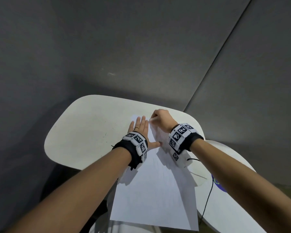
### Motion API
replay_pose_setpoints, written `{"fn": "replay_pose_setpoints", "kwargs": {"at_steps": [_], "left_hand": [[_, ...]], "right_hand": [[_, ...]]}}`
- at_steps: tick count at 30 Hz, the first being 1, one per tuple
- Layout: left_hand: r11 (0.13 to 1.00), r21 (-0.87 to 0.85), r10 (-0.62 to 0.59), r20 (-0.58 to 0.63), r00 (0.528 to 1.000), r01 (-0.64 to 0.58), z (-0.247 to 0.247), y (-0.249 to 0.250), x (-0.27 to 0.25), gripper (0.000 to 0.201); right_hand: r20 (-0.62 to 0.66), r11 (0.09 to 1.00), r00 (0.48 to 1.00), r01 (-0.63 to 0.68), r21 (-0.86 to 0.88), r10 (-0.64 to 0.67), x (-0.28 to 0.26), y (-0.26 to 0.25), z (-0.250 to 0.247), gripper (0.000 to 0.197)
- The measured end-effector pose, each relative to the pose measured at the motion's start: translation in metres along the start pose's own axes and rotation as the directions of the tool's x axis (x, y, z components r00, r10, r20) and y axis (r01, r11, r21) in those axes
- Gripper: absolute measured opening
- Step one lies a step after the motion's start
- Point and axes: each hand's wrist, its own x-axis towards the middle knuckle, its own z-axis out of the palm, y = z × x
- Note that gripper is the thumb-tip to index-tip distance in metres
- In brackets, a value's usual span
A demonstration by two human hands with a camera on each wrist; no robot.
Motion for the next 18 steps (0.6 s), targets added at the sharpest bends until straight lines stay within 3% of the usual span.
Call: {"fn": "replay_pose_setpoints", "kwargs": {"at_steps": [4, 8, 12, 14, 16, 18], "left_hand": [[1.000, 0.011, 0.015, 0.000, 1.000, -0.015, 0.001, 0.001, -0.003, 0.109], [0.999, 0.033, 0.002, 0.015, 1.000, -0.003, 0.000, 0.001, -0.004, 0.109], [1.000, 0.021, 0.006, 0.029, 1.000, -0.006, -0.001, 0.000, -0.005, 0.111], [0.999, 0.001, 0.036, 0.047, 0.998, -0.036, -0.002, -0.003, -0.007, 0.109], [0.999, 0.000, 0.042, 0.057, 0.998, -0.042, -0.003, -0.004, -0.008, 0.107], [0.998, 0.012, 0.069, 0.056, 0.996, -0.070, -0.006, 0.000, -0.008, 0.098]], "right_hand": [[0.079, 0.998, 0.996, 0.044, -0.033, -0.041, -0.006, 0.003, -0.002, 0.014], [-0.056, 0.997, 0.997, -0.055, 0.057, 0.058, 0.001, -0.001, 0.005, 0.013], [0.096, 0.995, 0.995, -0.007, 0.098, -0.002, -0.025, 0.009, 0.002, 0.010], [-0.007, 0.959, 0.997, -0.076, 0.271, 0.081, -0.032, 0.033, -0.004, 0.005], [-0.153, 0.896, 0.965, -0.129, 0.425, 0.212, -0.039, 0.053, -0.005, 0.007], [-0.138, 0.844, 0.951, -0.173, 0.508, 0.278, -0.050, 0.062, -0.002, 0.011]]}}
